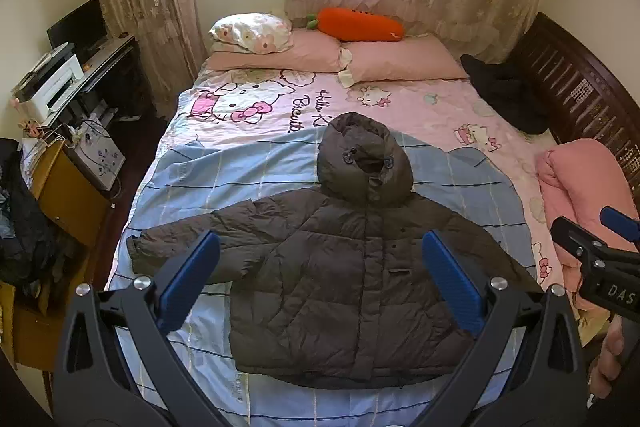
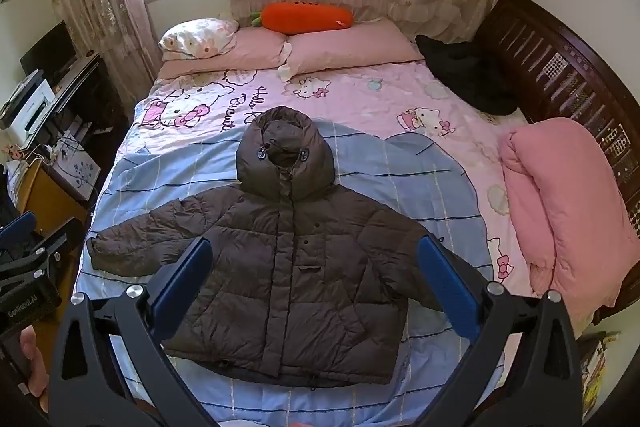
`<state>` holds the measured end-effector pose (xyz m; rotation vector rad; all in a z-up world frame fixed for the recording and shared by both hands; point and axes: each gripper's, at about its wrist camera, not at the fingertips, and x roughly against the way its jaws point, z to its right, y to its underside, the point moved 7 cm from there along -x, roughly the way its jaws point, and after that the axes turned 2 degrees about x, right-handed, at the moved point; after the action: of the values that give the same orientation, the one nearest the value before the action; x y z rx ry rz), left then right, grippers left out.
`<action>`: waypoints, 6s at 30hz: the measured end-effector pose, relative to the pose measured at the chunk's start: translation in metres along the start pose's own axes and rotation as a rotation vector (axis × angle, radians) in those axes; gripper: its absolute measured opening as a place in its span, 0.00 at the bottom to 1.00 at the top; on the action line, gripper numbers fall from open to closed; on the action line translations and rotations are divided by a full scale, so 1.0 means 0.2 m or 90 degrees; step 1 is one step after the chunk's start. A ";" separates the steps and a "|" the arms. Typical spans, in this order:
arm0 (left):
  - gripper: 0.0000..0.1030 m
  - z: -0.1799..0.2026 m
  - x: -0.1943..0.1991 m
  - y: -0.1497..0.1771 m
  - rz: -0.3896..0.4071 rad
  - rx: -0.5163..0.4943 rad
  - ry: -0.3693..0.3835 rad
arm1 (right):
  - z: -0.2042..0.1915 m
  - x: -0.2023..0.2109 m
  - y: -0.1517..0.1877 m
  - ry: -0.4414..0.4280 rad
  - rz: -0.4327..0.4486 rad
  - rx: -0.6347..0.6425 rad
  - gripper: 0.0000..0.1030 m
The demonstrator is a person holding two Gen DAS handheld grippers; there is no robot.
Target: Fold large clothes
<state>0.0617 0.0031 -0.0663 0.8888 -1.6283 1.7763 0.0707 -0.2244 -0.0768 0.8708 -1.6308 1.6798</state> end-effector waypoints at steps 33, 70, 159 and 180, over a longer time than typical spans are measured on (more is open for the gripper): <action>0.98 -0.01 0.02 -0.10 -0.009 0.024 0.009 | 0.03 -0.01 -0.04 -0.014 -0.005 -0.010 0.99; 0.98 0.02 -0.06 -0.05 -0.013 0.006 0.016 | 0.05 -0.04 -0.09 -0.011 -0.002 -0.015 0.99; 0.23 0.30 -1.73 0.48 0.217 -0.076 0.135 | 0.25 -1.61 0.33 -0.142 0.148 -0.098 0.14; 0.98 0.28 -1.73 1.30 0.095 -0.124 0.020 | 0.40 -1.73 1.34 -0.091 -0.093 -0.224 0.63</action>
<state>0.0793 -0.0694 -0.4952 0.6628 -1.8518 1.6835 0.0573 -0.3102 -0.5130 0.9203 -1.8380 1.2059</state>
